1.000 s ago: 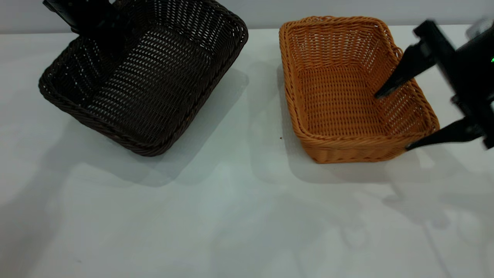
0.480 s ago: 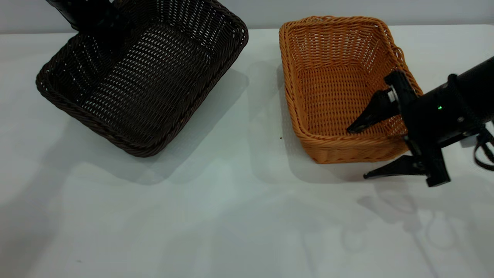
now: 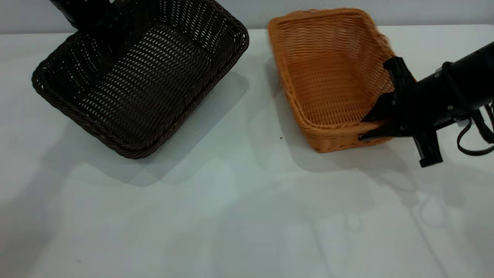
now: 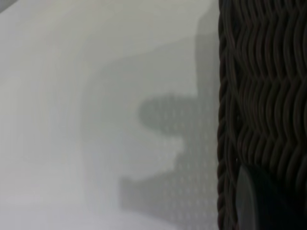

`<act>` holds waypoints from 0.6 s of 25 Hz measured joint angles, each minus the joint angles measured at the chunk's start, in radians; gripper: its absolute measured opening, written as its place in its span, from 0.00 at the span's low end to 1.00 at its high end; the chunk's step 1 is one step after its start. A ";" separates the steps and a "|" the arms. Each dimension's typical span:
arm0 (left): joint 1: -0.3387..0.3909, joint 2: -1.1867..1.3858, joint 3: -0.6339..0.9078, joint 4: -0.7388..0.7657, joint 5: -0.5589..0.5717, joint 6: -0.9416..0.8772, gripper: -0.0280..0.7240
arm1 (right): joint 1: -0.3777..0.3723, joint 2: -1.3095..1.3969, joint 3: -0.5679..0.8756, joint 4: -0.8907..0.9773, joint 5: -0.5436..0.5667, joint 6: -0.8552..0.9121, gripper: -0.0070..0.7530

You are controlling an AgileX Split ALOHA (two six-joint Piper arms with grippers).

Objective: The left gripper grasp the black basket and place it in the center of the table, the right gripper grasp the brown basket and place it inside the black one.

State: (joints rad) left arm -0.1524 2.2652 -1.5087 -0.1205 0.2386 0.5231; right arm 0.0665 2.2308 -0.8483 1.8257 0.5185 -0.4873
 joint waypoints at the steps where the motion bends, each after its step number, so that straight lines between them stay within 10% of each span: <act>1: 0.000 0.000 0.000 0.000 0.000 0.001 0.15 | -0.006 0.000 -0.001 -0.003 -0.010 -0.014 0.09; 8: -0.001 -0.005 0.000 0.000 0.011 0.061 0.15 | -0.193 -0.028 -0.013 -0.023 0.015 -0.203 0.09; 15: -0.059 -0.018 0.000 0.000 0.052 0.375 0.15 | -0.438 -0.124 -0.113 -0.118 0.290 -0.307 0.09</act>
State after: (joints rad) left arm -0.2113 2.2468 -1.5087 -0.1205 0.2904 0.8980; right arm -0.3714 2.1064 -0.9616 1.7073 0.8086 -0.7947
